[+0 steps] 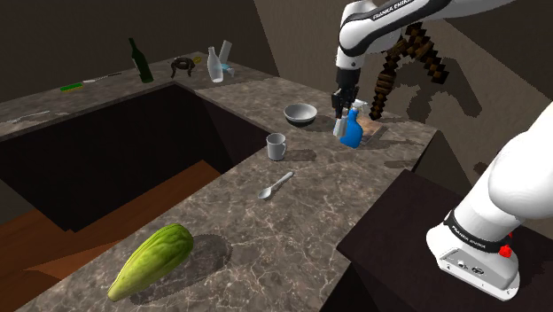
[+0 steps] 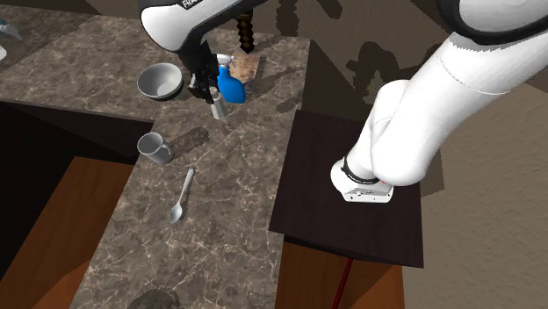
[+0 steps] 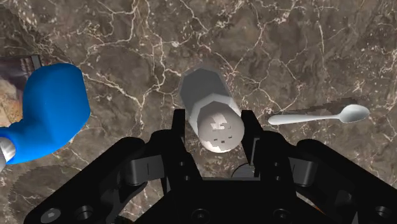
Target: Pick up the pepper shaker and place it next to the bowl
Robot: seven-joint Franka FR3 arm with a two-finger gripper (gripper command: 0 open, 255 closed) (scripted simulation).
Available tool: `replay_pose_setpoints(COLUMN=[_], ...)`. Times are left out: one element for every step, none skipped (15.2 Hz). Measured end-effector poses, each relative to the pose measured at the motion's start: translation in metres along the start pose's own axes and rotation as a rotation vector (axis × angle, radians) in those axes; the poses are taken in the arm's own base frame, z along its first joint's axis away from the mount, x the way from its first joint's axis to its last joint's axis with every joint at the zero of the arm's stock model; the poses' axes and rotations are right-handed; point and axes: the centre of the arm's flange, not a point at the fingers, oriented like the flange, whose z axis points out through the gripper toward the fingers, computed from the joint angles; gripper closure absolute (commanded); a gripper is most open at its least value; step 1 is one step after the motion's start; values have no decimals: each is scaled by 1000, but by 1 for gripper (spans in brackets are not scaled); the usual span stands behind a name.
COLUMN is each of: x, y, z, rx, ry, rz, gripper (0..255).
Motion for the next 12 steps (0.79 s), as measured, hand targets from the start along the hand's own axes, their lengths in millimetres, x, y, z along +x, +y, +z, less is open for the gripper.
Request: replay_pose_setpoints(x=[12,23,34,46,58,69,83,93,104,116,127,141], y=[5,11,17,23,31,35,42,47,52,59,66,73], z=[-2,-6,-6,-10,-10,-10,-13,-16,-21,-22,-24,-25], rx=[0,0,0,0,0,-1,0,-1,-1,-1,-1,-1], ry=[0,0,1,0,1,1,0,0,0,1,1,1], rz=[0,0,0,1,1,1,1,1,1,0,1,1], gripper=[255,255,255,255,255,255,255,255,255,255,255,255])
